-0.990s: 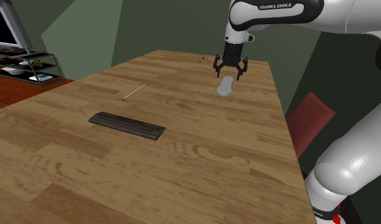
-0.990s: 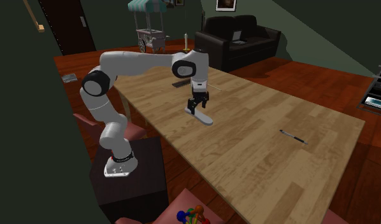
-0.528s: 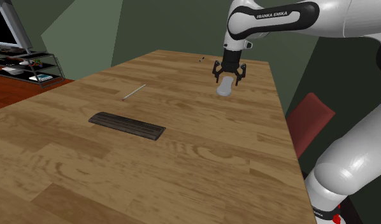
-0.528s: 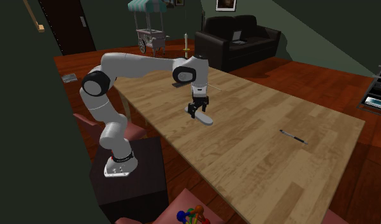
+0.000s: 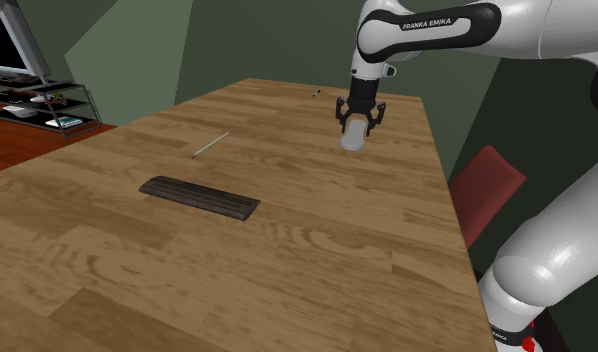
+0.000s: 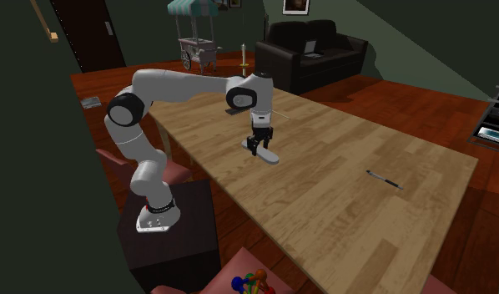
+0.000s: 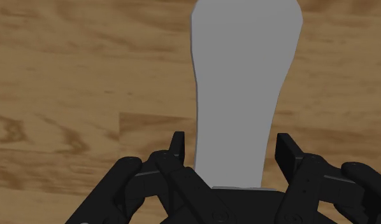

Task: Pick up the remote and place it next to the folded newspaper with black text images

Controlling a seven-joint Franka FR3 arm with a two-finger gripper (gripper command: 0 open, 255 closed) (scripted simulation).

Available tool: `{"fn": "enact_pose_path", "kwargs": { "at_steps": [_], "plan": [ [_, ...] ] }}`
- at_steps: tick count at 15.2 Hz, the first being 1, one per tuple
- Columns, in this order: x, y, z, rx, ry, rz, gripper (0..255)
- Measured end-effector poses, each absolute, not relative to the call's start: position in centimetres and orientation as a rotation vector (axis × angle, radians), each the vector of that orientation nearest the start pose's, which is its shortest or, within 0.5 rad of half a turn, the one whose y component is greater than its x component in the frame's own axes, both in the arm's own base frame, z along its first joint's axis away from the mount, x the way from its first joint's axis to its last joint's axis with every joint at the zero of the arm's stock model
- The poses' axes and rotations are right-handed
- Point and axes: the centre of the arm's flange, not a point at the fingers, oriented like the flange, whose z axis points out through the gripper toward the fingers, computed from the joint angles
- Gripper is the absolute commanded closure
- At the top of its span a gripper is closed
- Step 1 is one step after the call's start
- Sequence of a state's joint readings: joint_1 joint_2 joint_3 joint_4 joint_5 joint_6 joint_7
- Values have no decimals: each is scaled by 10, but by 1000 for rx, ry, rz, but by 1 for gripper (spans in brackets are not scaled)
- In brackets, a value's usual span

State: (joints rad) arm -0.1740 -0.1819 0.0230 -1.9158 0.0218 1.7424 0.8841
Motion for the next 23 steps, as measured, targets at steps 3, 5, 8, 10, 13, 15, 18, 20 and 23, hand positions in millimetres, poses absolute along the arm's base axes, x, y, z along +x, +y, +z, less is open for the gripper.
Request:
{"fn": "enact_pose_path", "kwargs": {
  "at_steps": [3,5,8,10,13,15,18,20,23],
  "plan": [
    [500,-73,571,-2710,1550,-2,255],
    [500,-73,571,-2710,1550,-2,255],
    [500,-73,574,-2710,1550,-2,255],
    [500,-72,582,-2710,1550,-2,255],
    [501,-74,597,-2711,1550,-2,255],
    [499,-73,608,-2710,1550,-2,255],
    [500,-73,624,-2710,1550,-2,255],
    [500,-72,636,-2710,1550,-3,255],
    [500,-73,649,-2710,1550,-2,255]
  ]
}}
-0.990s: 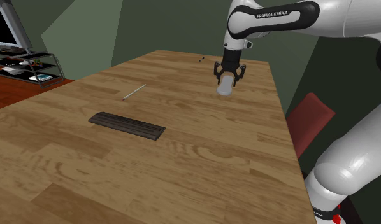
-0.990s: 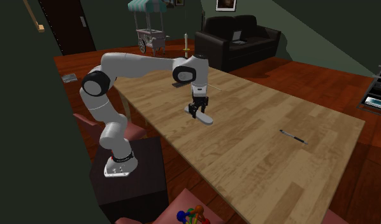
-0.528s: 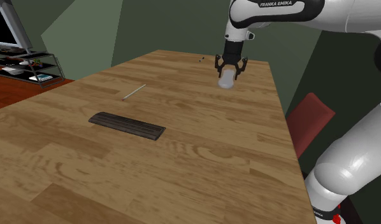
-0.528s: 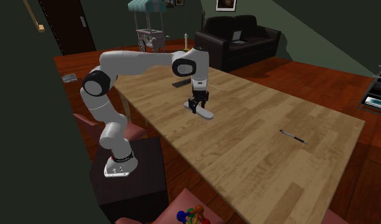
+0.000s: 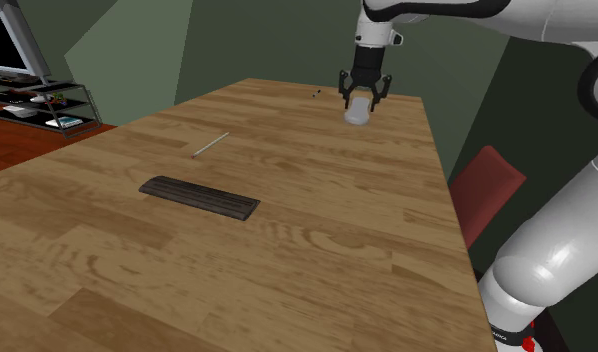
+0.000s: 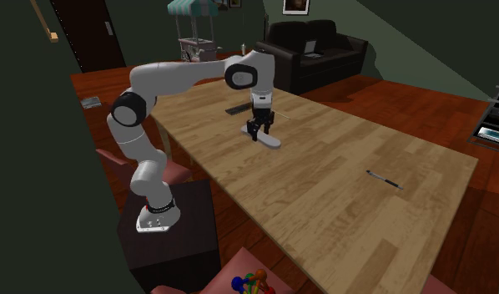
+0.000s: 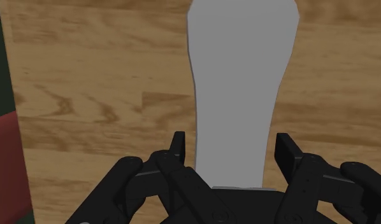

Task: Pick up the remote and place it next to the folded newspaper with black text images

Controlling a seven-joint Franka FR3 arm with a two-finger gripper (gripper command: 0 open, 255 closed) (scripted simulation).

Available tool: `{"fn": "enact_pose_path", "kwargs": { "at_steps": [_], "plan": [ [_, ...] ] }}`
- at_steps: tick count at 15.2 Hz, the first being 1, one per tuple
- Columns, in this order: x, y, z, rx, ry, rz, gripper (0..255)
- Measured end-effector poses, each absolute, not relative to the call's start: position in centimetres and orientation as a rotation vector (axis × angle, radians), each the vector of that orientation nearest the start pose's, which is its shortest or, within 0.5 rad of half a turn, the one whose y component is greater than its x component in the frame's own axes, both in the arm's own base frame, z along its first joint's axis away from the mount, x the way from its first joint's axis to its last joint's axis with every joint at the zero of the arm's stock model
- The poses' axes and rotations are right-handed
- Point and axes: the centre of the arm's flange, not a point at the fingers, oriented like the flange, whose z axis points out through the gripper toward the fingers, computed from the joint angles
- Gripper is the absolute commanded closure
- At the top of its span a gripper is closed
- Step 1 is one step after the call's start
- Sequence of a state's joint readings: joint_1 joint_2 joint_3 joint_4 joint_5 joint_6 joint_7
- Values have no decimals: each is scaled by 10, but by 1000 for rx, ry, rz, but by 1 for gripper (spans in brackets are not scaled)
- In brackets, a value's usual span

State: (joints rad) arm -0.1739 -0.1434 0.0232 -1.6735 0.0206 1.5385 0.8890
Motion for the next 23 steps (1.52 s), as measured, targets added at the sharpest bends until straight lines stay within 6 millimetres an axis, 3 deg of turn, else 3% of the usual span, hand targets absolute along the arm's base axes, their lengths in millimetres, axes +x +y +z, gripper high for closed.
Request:
{"fn": "enact_pose_path", "kwargs": {
  "at_steps": [3,23],
  "plan": [
    [492,-59,658,-2711,1550,-2,255],
    [365,167,662,-2712,1548,-2,255]
  ]
}}
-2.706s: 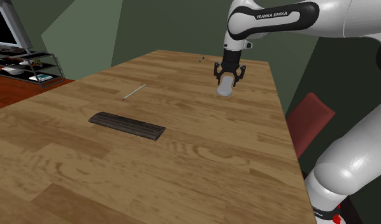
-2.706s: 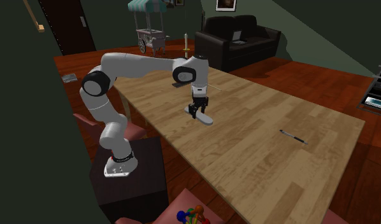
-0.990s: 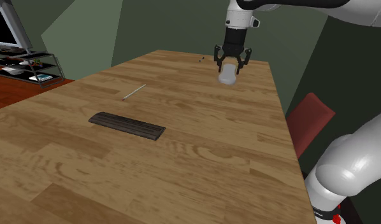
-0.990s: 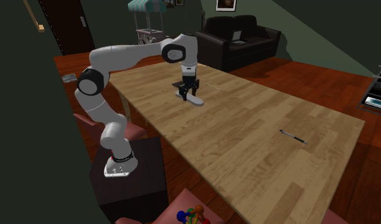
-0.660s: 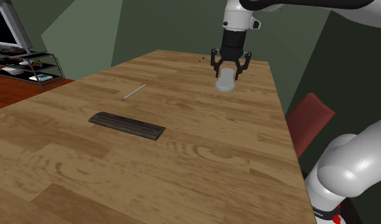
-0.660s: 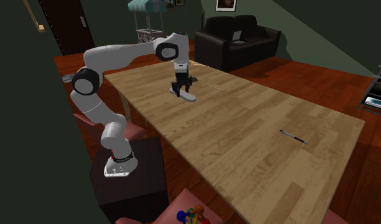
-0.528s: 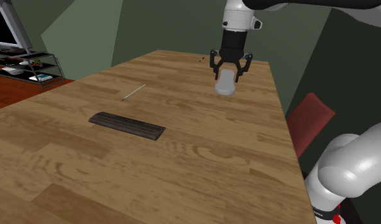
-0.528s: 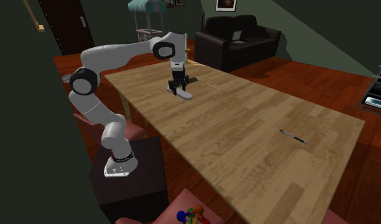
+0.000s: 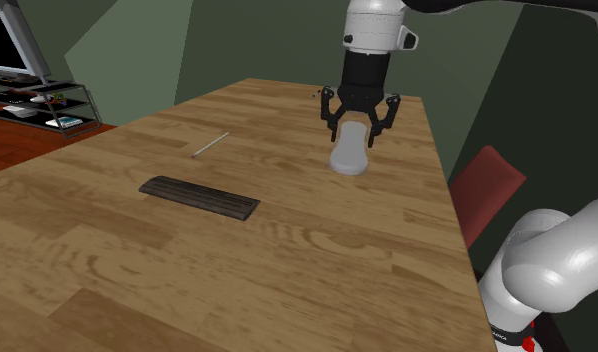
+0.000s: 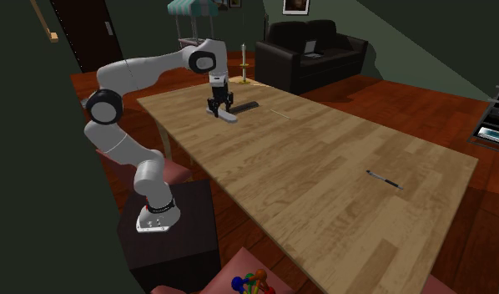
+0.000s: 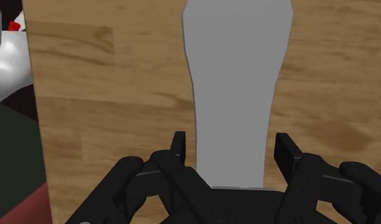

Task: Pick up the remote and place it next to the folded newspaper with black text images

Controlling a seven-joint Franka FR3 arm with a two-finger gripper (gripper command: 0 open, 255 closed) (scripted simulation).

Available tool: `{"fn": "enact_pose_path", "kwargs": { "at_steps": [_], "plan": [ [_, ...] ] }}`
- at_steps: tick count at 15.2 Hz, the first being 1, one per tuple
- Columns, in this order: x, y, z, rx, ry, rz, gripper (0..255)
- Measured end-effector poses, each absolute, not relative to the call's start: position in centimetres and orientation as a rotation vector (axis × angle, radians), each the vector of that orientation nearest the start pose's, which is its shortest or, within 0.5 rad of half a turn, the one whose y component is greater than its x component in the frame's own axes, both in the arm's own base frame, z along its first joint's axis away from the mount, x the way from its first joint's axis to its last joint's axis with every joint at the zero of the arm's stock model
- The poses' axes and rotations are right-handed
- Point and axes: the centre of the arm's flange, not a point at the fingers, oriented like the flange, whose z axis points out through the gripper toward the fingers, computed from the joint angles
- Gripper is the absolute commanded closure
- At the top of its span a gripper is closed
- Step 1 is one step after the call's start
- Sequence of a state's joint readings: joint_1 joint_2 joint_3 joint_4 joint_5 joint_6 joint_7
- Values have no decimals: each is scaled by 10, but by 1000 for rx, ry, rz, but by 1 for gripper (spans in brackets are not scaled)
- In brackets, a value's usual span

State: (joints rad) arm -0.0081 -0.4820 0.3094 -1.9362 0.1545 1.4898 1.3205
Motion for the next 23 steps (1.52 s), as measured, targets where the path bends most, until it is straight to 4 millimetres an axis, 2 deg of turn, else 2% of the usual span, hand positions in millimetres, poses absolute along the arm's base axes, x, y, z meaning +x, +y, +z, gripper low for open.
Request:
{"fn": "enact_pose_path", "kwargs": {
  "at_steps": [13,16,23],
  "plan": [
    [284,315,662,-2712,1548,-3,255],
    [278,325,651,-2711,1550,-2,255],
    [278,325,614,-2711,1551,-2,255]
  ]
}}
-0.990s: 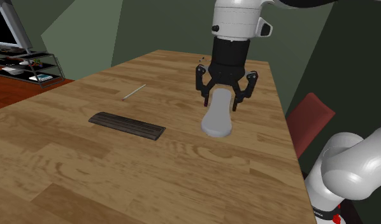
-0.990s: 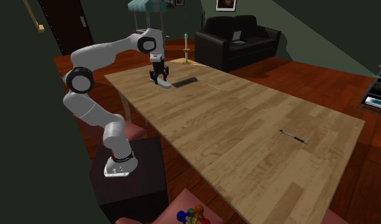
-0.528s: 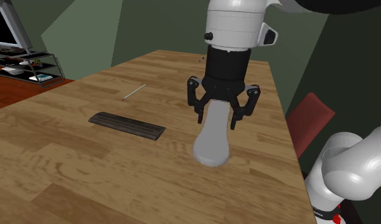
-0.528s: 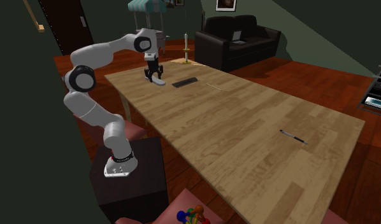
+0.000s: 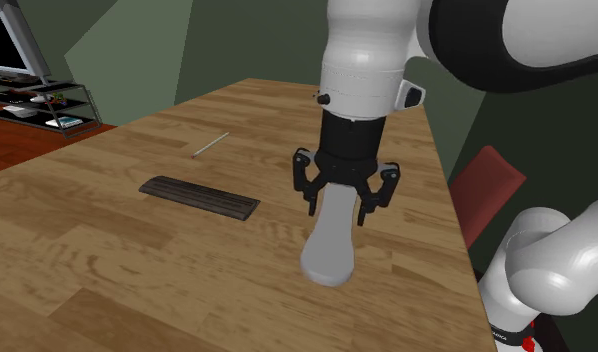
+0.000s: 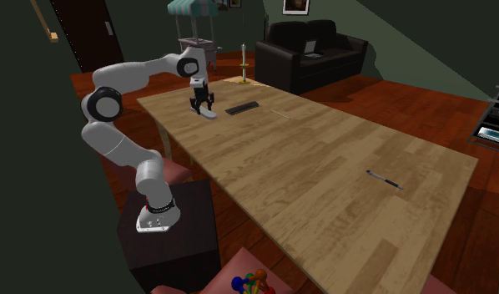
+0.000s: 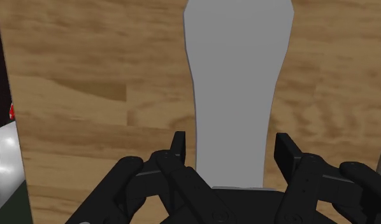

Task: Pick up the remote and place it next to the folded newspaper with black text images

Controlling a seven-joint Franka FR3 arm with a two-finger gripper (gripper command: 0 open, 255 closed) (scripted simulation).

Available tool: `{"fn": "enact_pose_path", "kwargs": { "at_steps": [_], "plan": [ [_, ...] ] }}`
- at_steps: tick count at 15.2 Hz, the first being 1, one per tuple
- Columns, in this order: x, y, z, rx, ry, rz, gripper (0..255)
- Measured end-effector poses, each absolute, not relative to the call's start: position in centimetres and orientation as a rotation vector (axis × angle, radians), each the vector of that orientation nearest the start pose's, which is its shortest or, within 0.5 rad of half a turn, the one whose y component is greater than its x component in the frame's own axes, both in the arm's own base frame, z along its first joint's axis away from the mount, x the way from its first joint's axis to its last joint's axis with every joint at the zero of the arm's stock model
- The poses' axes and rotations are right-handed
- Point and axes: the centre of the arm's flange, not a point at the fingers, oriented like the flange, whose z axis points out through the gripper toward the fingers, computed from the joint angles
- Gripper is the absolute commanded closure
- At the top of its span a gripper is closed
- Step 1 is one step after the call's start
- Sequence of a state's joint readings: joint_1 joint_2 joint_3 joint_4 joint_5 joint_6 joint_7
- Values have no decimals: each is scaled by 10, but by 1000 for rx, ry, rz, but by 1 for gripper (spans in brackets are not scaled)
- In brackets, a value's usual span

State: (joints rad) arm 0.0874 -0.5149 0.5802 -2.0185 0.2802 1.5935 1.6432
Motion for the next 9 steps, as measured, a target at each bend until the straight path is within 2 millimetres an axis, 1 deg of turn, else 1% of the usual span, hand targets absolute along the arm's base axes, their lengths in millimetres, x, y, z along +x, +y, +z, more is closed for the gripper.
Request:
{"fn": "enact_pose_path", "kwargs": {
  "at_steps": [5,9],
  "plan": [
    [278,326,588,-2711,1550,-2,255],
    [278,326,584,-2711,1550,-2,255]
  ]
}}
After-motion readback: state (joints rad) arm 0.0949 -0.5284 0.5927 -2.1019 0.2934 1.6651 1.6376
